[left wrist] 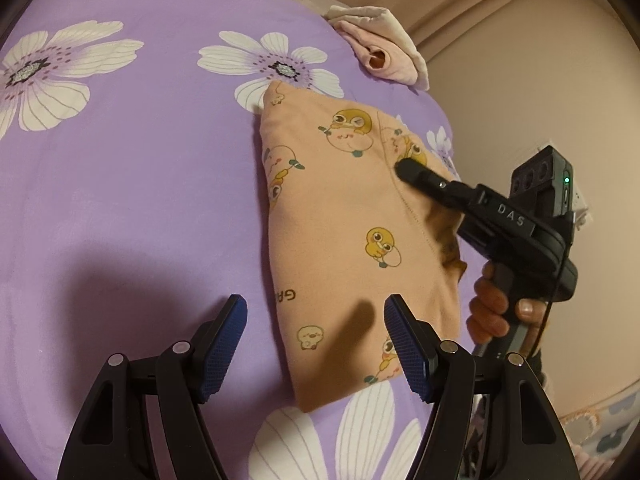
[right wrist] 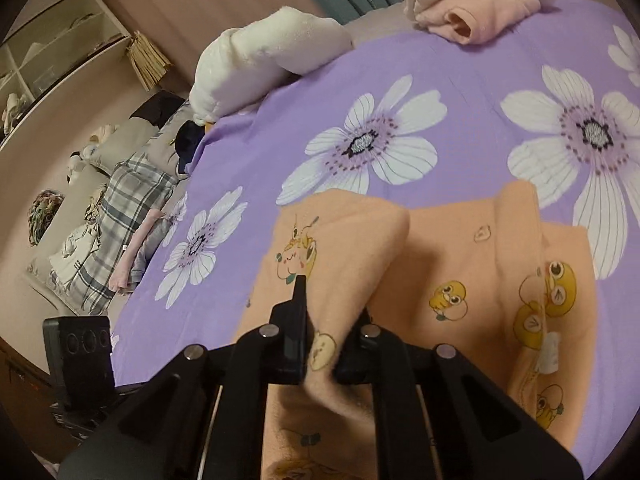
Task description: Fold small clothes
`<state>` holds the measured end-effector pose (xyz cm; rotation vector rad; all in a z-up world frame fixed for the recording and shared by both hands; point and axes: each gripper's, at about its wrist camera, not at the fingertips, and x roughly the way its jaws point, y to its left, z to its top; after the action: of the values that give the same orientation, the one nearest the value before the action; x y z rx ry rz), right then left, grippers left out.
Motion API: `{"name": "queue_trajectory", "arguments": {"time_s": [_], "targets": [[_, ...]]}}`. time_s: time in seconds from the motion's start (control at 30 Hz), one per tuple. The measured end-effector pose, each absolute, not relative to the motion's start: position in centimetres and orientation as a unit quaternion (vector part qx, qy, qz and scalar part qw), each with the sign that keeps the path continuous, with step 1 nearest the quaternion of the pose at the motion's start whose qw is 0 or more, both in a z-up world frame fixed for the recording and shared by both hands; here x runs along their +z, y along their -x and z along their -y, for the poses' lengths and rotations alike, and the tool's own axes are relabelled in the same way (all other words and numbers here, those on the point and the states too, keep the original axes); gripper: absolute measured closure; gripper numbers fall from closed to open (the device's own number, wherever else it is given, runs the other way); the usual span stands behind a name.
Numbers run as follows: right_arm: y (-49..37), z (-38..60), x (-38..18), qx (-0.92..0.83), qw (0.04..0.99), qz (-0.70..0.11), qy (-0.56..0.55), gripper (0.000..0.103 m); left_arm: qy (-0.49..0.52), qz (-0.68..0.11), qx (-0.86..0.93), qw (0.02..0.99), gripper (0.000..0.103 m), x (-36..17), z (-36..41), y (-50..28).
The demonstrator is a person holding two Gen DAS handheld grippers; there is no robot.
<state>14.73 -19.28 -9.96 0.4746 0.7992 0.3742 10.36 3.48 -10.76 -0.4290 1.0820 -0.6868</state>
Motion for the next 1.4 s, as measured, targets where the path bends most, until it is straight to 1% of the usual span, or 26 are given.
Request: {"name": "queue_trajectory", "arguments": {"time_s": [0.3, 0.47, 0.57, 0.63, 0.7, 0.73, 0.9, 1.0, 1.13, 1.23, 1.33, 1.4], "targets": [[-14.2, 23.2, -7.9, 0.131, 0.893, -0.358, -0.238, 0.093, 0.18, -0.481, -0.341, 0.787, 0.034, -8.8, -1.7, -10.6], [-14.3, 25.7, -8.9, 0.109, 0.888, -0.378, -0.239, 0.092, 0.157, -0.479, -0.358, 0.786, 0.034, -8.3, 1.2, -11.0], [-15.1, 26.2, -11.2, 0.08, 0.876, -0.415, -0.232, 0.087, 0.142, -0.481, -0.369, 0.783, 0.034, -8.1, 3.2, -11.0], [-15.3, 26.9, -12.5, 0.08, 0.865, -0.422, -0.26, 0.083, 0.129, -0.478, -0.376, 0.783, 0.034, -7.8, 4.1, -10.7], [-15.2, 27.4, -13.1, 0.079, 0.86, -0.419, -0.279, 0.069, 0.117, -0.475, -0.383, 0.784, 0.034, -7.6, 5.1, -10.5], [-15.2, 27.7, -13.3, 0.082, 0.859, -0.414, -0.29, 0.069, 0.113, -0.474, -0.389, 0.782, 0.034, -7.6, 5.5, -10.3], [-14.8, 29.6, -13.5, 0.072, 0.858, -0.388, -0.327, 0.069, 0.091, -0.488, -0.388, 0.777, 0.034, -8.9, 6.8, -10.1], [-14.6, 30.6, -13.0, 0.04, 0.867, -0.374, -0.327, 0.069, 0.092, -0.498, -0.382, 0.773, 0.034, -9.5, 6.8, -10.2], [-13.7, 30.9, -11.2, -0.009, 0.893, -0.356, -0.274, 0.069, 0.092, -0.501, -0.381, 0.772, 0.034, -9.5, 6.6, -10.1], [-12.3, 29.3, -9.6, 0.004, 0.912, -0.343, -0.227, 0.069, 0.09, -0.502, -0.379, 0.772, 0.034, -9.5, 6.7, -10.1], [-10.7, 27.4, -8.3, 0.014, 0.928, -0.329, -0.175, 0.072, 0.087, -0.502, -0.377, 0.773, 0.034, -9.6, 6.8, -10.0], [-10.0, 26.8, -8.0, 0.025, 0.931, -0.324, -0.163, 0.076, 0.087, -0.503, -0.376, 0.773, 0.034, -9.6, 7.0, -10.1]]}}
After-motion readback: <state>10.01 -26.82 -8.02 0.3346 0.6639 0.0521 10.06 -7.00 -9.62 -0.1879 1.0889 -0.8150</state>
